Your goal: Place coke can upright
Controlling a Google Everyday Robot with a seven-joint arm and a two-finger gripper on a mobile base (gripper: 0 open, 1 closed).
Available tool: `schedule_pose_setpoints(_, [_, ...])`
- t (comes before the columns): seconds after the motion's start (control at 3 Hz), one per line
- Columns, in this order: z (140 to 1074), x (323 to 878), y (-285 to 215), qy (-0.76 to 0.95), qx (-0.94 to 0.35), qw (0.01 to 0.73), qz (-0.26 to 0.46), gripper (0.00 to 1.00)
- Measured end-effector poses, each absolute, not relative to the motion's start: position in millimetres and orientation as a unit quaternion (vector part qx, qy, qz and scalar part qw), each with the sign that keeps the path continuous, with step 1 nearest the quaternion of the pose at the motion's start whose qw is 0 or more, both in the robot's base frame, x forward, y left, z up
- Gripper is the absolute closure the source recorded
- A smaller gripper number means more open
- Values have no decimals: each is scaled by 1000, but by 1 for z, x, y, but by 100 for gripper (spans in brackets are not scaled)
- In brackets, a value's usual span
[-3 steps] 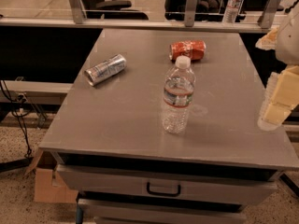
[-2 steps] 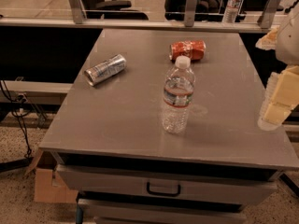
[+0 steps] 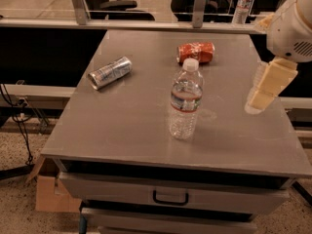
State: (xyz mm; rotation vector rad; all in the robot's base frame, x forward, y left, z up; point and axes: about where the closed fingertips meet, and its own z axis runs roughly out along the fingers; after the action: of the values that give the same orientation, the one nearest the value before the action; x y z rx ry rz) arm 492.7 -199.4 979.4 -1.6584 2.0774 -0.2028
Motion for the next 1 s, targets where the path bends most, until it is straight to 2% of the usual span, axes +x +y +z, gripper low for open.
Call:
schedule_pose_setpoints(0.67, [983, 587, -196, 720, -610, 303, -136, 0])
schedule_pose_setpoints(1.0, [962, 637, -192, 708, -625, 300, -135, 0])
